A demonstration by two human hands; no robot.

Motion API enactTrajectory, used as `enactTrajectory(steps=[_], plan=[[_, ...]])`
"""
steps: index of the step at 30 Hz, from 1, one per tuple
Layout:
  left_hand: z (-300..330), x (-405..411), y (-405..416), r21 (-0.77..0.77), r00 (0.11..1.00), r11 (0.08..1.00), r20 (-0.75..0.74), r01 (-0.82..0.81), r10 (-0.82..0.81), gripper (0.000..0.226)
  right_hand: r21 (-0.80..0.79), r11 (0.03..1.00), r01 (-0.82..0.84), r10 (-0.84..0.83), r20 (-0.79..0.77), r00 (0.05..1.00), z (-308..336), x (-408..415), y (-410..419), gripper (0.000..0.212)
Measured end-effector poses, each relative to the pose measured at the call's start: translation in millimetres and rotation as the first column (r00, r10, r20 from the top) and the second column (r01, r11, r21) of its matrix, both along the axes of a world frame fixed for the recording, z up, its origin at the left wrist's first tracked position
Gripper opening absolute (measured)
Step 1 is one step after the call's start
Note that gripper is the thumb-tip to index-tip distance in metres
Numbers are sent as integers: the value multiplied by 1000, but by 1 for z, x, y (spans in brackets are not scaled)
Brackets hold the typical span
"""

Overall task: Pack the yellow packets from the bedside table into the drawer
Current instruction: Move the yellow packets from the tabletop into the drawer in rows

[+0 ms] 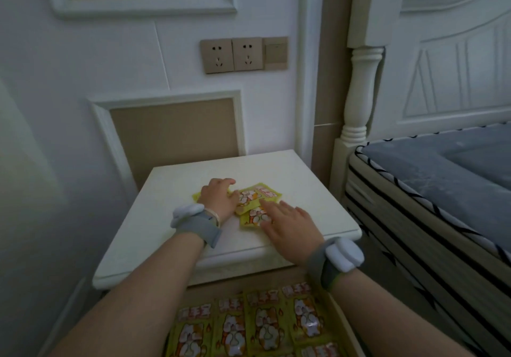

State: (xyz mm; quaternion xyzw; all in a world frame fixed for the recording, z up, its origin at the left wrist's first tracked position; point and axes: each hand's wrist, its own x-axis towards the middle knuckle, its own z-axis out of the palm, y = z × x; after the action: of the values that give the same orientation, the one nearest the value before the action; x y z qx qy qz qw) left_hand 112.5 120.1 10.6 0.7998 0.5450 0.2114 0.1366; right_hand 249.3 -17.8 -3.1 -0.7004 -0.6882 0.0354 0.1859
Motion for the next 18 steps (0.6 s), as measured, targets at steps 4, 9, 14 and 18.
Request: enactTrajectory(steps=[4,9,14,18], plan=[[1,19,14,-90,988,991,-109,95,-105,56,-71,997,4,-2,41,999,-9,3,0,46],[0,33,12,-145,946,986,-300,84,-124,66,28,996,87,-87,-12,996,-4,0,-3,47],[6,29,6,-62,958,991,-257,114,-127,65,136,970,203,-201,-32,979,-6,5,-4,44],[18,24,-2,-87,983,989,-124,123,-134,72,47,969,242,-227,-209,951,-5,9,-4,30]])
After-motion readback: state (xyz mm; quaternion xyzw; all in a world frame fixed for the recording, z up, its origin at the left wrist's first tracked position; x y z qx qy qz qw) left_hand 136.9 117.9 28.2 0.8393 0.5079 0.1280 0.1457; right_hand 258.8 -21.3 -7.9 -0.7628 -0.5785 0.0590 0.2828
